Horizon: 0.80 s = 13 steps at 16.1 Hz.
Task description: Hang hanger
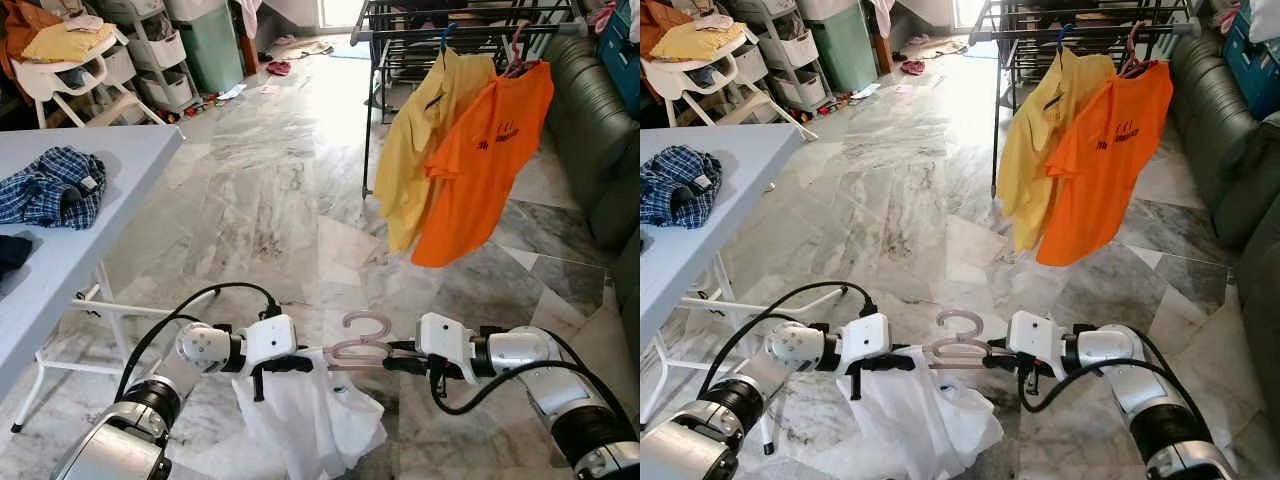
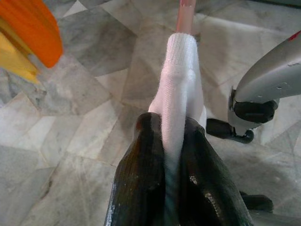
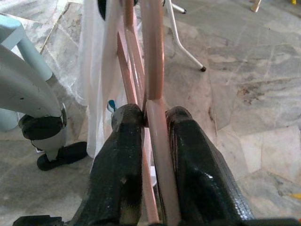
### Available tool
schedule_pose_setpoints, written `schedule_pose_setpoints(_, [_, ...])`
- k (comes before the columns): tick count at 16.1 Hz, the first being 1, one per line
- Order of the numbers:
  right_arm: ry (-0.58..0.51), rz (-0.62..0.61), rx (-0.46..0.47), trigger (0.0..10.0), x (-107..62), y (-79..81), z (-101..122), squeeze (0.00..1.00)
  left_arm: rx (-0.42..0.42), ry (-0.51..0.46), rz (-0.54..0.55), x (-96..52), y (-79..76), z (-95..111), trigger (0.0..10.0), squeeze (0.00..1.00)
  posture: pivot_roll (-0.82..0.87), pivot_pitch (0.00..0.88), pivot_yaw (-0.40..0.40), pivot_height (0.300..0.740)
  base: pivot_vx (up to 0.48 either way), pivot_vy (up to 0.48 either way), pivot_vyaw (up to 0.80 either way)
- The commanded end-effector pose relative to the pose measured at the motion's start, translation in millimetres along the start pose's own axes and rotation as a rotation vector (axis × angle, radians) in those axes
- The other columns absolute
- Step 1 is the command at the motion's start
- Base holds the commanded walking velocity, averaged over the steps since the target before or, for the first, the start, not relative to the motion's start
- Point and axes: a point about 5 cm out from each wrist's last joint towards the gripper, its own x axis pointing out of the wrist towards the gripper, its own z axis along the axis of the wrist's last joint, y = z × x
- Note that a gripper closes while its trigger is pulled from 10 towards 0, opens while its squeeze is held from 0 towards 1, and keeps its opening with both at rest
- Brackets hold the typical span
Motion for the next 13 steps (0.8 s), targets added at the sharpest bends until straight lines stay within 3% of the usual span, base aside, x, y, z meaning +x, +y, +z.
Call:
schedule_pose_setpoints(1, [0.009,-0.005,-0.020,10.0,-0.5,-2.6,2.2,1.00,-0.018,0.021,0.023,-8.0,2.1,-6.6,0.0,0.00,-0.19,0.031,0.123,0.740,0.000,0.000,0.00])
schedule_pose_setpoints(5, [0.023,-0.025,-0.065,10.0,-4.4,-6.7,3.6,1.00,-0.038,0.032,0.049,-13.2,1.8,-12.3,0.0,0.00,-0.19,0.026,0.123,0.740,0.000,0.000,0.00])
schedule_pose_setpoints(11, [0.055,-0.120,-0.105,10.0,-30.9,-29.7,8.2,1.00,-0.064,0.098,0.130,-25.9,0.6,-28.9,0.0,0.00,-0.19,0.019,0.119,0.740,0.000,0.000,0.00])
schedule_pose_setpoints(13, [0.049,-0.181,-0.108,10.0,-35.4,-34.6,10.0,1.00,-0.115,0.119,0.203,-30.7,2.6,-35.7,0.0,0.00,-0.19,0.018,0.119,0.740,0.000,0.000,0.00])
